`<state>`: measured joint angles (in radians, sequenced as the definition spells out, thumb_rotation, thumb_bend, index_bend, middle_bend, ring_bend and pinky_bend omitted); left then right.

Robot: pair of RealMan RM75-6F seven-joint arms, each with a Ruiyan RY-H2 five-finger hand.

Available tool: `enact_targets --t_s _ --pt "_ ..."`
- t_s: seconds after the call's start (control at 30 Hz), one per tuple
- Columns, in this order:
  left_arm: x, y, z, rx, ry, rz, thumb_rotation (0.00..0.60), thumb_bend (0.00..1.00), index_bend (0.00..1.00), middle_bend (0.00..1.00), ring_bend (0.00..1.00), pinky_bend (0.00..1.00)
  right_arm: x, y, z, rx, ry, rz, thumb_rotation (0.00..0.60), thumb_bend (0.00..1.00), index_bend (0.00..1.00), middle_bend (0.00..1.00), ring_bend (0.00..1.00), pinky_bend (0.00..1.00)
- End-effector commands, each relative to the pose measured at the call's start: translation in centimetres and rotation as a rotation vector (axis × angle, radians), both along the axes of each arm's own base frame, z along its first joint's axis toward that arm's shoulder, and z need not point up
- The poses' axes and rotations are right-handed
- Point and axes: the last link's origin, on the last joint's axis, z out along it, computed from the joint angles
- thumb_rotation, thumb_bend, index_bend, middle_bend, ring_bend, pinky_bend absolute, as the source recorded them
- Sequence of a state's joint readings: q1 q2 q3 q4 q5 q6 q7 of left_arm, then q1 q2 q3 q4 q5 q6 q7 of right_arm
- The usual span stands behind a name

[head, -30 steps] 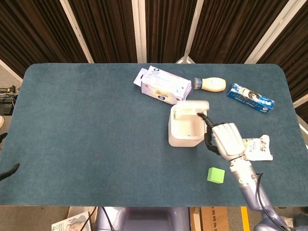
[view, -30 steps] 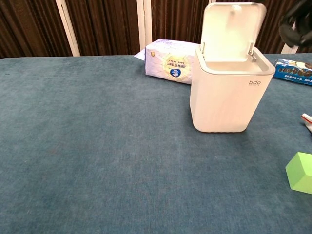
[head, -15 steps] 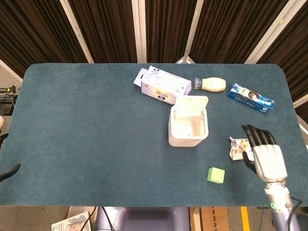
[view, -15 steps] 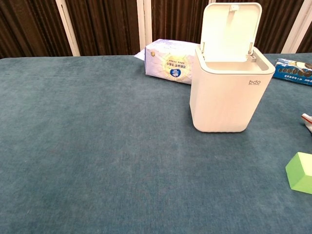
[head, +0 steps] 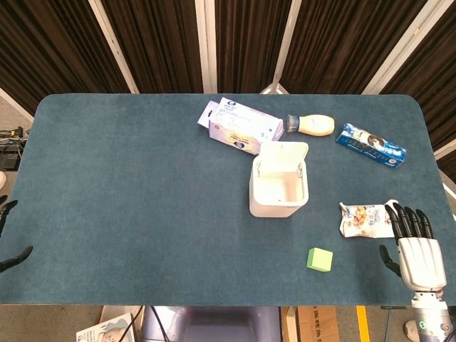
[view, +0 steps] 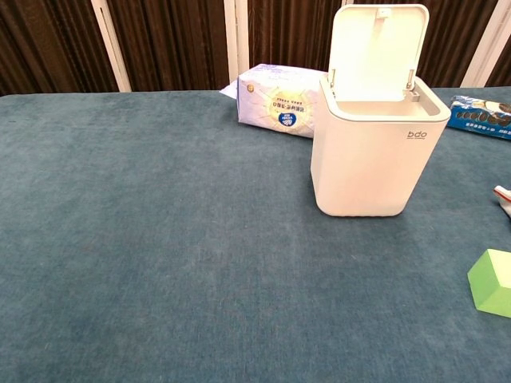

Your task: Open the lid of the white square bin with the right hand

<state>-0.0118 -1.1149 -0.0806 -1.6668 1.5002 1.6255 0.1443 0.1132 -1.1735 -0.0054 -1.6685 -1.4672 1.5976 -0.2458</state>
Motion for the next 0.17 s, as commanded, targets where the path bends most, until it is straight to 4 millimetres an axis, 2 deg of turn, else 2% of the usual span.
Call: enact_targets --t_s 0.03,0.17 --pt "0.04 -0.12 0.05 -0.005 -0.001 -0.004 0.600 0.07 0.17 0.09 0.00 0.06 -0.01 0.05 0.23 -0.017 0.010 0.002 0.600 0.35 0.09 0.11 0.10 0.09" --pt "0.08 -0.16 0.12 -0.006 -0.005 -0.010 0.600 0.07 0.17 0.09 0.00 0.06 0.05 0.18 0.34 -0.019 0.009 0.006 0.600 0.35 0.09 0.11 0.10 0.09"
